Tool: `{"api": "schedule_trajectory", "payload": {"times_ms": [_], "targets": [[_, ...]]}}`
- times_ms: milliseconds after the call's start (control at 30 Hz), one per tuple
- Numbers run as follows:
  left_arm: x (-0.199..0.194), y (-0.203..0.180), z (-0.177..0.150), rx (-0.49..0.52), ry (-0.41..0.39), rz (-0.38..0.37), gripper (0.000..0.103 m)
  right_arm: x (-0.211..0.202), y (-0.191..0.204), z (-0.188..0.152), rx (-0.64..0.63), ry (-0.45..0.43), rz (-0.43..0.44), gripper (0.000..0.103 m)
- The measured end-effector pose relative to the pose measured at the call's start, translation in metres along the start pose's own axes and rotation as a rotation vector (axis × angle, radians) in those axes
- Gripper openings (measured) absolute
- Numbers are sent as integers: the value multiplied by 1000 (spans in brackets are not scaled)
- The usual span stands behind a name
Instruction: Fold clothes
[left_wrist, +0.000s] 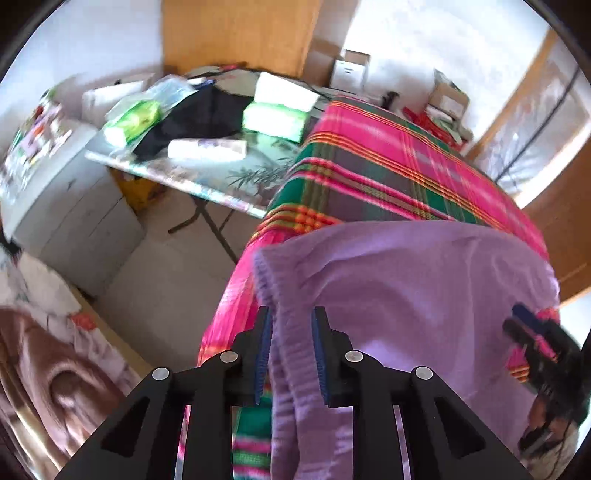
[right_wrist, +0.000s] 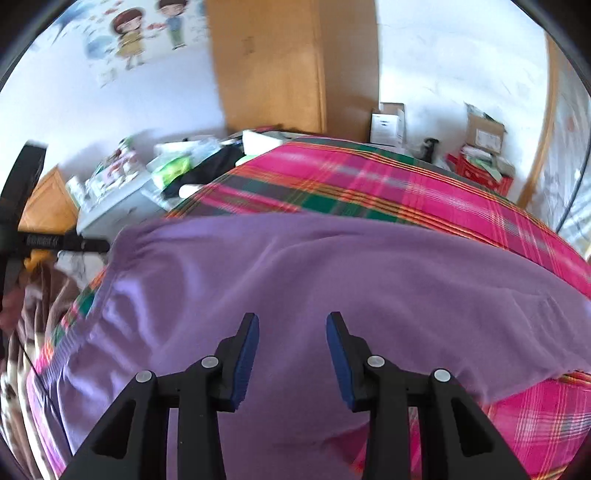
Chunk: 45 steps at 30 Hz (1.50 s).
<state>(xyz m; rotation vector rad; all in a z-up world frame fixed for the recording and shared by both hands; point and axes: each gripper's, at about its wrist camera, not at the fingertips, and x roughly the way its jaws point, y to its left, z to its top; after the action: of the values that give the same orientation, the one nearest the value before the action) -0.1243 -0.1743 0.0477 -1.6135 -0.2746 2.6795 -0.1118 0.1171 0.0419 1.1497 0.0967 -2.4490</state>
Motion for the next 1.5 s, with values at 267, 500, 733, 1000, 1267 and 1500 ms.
{"api": "schedule_trajectory", "payload": {"times_ms": [267,500,733,1000,1267,1500], "targets": [[38,-25,29,162,14,114,23,39,-19,47,-75,19,-65,39],[54,-40,38,267,-3,112,23,74,-25,71,-174,58,-114,43],[64,-45,43,296,38,-12,46,96,-34,79,-249,123,-70,48],[74,-49,48,309,56,-19,48,111,-41,83,-257,135,-19,54],[75,-50,47,351,49,-27,48,114,-48,84,-239,134,18,57],[74,-55,42,364,25,-28,35,112,-47,82,-216,121,36,49]]}}
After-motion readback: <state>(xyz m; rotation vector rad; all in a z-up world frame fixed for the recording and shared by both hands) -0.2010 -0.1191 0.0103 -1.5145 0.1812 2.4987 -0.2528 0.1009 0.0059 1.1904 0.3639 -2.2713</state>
